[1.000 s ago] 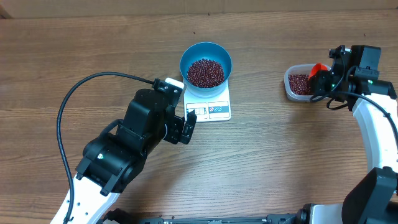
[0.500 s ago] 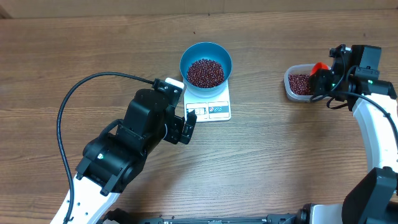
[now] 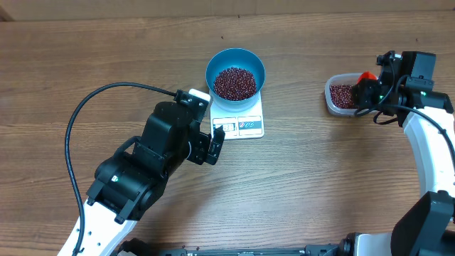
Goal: Scoop item into bowl and weigh 150g on scale
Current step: 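Lower the red scoop into the tub and drag through the beans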
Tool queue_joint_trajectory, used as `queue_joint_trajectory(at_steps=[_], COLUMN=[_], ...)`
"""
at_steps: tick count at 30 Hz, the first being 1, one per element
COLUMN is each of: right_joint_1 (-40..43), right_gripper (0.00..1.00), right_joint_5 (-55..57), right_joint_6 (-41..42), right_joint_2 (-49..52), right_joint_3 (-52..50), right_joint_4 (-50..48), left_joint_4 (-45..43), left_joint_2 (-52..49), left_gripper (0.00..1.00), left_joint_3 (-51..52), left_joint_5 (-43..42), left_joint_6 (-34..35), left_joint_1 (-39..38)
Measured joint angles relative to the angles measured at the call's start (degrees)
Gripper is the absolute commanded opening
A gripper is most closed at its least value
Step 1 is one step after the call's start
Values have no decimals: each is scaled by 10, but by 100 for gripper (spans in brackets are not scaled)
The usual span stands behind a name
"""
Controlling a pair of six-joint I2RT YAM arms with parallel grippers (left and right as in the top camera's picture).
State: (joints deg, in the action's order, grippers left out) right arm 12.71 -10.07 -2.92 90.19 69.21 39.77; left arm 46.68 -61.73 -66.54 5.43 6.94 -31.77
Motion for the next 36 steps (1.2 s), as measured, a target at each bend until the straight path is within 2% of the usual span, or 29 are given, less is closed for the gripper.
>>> queue_joint_trajectory(at_steps=[2, 3, 5, 10, 11, 13, 16, 17, 23, 36], right_joint_1=[0, 0, 0, 0, 0, 0, 0, 0, 0, 0], right_gripper=[43, 37, 4, 4, 10, 29, 37, 37, 4, 4], right_joint_5=[0, 0, 0, 0, 0, 0, 0, 0, 0, 0], right_joint_6=[-1, -1, 1, -1, -1, -3, -3, -2, 1, -1], right_joint_2=[0, 0, 0, 0, 0, 0, 0, 0, 0, 0], right_joint_3=[0, 0, 0, 0, 0, 0, 0, 0, 0, 0], right_joint_4=[0, -1, -1, -1, -1, -1, -1, -2, -2, -4], left_joint_4=[0, 0, 0, 0, 0, 0, 0, 0, 0, 0], left_joint_2=[0, 0, 0, 0, 0, 0, 0, 0, 0, 0], left_gripper=[100, 100, 100, 100, 100, 99, 100, 100, 99, 100], left_joint_3=[0, 0, 0, 0, 0, 0, 0, 0, 0, 0], left_joint_5=[0, 0, 0, 0, 0, 0, 0, 0, 0, 0], left_joint_6=[0, 0, 0, 0, 0, 0, 0, 0, 0, 0], left_joint_1=[0, 0, 0, 0, 0, 0, 0, 0, 0, 0])
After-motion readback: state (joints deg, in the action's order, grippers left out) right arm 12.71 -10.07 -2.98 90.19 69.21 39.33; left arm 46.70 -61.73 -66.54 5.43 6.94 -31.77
